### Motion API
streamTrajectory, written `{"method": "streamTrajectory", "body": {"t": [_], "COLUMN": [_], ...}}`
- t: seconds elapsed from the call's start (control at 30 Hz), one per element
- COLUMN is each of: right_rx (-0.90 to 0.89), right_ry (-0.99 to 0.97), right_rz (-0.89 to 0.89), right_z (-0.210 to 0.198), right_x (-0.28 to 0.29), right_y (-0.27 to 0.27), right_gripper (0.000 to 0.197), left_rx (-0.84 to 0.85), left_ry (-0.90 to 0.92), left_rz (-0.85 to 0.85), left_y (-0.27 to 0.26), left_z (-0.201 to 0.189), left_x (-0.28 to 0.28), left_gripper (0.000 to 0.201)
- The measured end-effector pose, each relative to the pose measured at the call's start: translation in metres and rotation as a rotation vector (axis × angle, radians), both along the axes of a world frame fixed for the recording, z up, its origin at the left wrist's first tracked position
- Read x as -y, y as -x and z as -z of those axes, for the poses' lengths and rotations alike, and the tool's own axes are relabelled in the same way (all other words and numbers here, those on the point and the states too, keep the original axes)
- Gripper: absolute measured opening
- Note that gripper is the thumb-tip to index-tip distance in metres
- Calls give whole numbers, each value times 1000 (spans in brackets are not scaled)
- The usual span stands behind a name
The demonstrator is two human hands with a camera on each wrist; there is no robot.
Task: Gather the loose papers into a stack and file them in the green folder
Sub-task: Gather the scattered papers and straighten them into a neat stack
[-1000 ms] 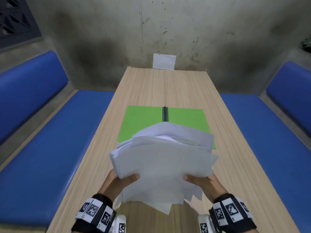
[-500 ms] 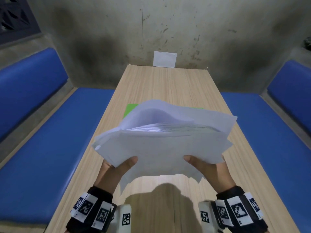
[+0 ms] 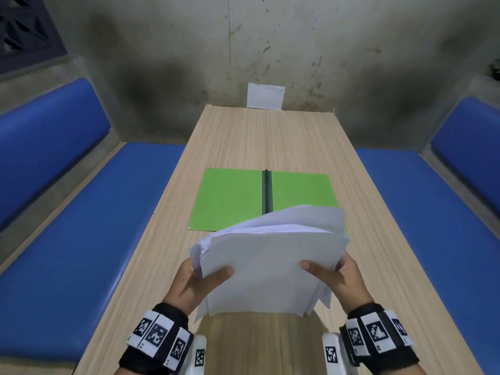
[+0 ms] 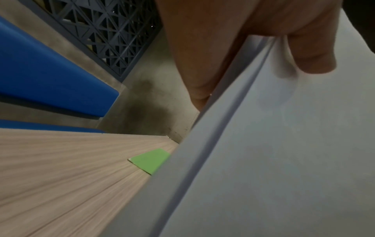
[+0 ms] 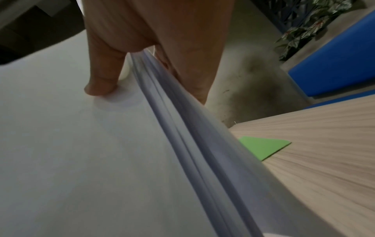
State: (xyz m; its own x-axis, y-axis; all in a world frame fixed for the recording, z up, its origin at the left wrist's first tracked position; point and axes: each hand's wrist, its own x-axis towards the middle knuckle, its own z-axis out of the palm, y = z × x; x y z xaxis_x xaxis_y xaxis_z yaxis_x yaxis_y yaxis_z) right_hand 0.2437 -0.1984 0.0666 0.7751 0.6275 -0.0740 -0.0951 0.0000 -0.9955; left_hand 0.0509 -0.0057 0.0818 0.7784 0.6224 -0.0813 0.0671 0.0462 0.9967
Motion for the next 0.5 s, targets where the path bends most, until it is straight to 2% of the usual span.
{"method": "streamTrajectory", "body": {"t": [0.1, 0.2, 0.27, 0.33, 0.43, 0.5], "right_rx": [-37, 31, 58, 96, 118, 101], "right_ry": [121, 373, 472, 417, 119, -36], "right_rz": [-42, -147, -195, -188, -153, -64], "right_z": [17, 38, 38, 21, -18, -44], "right_x": [1, 4, 7, 9, 10, 5], "right_y": [-2, -6, -8, -8, -7, -1], "right_gripper": [47, 28, 20, 30, 61, 70], "left_rx": [49, 86, 112, 152, 224, 286], "left_ry": [-14, -17, -15, -25, -45, -89], "left_rz": [4, -5, -17, -19, -50, -104], "left_y": [0, -1, 0, 1, 1, -2], "left_z": [-6, -10, -15, -19, -29, -37], "left_x": [2, 1, 2, 3, 5, 7], "left_gripper": [57, 64, 68, 71, 83, 73]}}
